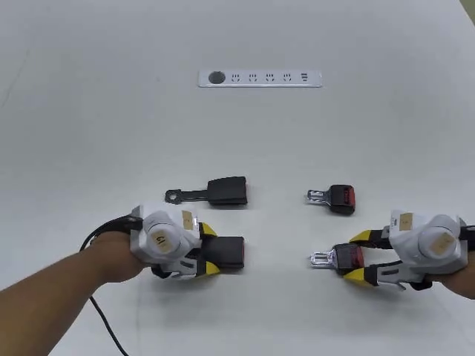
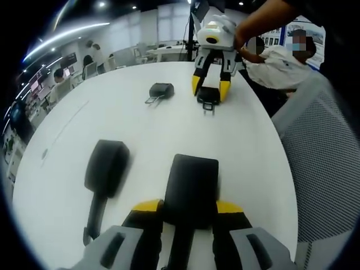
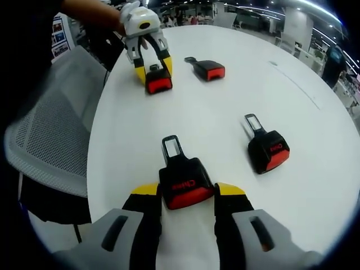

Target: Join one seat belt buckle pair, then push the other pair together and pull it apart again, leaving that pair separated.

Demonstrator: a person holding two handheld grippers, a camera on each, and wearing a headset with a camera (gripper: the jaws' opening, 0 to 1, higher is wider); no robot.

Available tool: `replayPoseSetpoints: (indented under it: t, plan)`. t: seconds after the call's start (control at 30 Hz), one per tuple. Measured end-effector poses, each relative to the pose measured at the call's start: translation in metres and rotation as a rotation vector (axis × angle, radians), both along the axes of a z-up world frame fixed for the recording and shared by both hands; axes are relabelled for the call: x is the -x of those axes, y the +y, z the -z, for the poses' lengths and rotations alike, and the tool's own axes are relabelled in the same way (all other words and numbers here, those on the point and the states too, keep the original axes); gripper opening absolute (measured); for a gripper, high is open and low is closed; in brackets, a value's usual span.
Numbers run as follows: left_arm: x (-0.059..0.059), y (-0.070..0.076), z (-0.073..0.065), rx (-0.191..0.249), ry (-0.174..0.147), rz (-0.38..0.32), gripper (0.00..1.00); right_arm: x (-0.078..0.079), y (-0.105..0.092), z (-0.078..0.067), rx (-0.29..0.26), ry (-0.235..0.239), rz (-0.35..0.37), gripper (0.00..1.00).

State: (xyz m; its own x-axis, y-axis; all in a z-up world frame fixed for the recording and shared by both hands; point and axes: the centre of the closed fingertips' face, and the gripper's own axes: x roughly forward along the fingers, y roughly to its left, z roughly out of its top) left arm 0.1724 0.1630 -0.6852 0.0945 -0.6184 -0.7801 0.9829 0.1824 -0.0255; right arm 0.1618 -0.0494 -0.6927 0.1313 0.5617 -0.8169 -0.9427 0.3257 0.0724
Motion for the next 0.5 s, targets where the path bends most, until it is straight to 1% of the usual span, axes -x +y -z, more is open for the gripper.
replayPoseSetpoints:
  t: [0.17,0.23,0.5]
  plan:
    - [0.001,0.0,0.001,-0.002,0.003,-0.002,0.35,-0.003,0.006,0.002,-0.009,0.004,0.012,0.35]
    - [0.001,0.0,0.002,-0.003,0.004,-0.004,0.35,-0.003,0.01,0.002,-0.006,-0.005,0.008,0.35]
    - [0.002,-0.001,0.003,-0.008,0.006,-0.012,0.35,-0.005,0.022,-0.001,-0.005,-0.01,0.019,0.35]
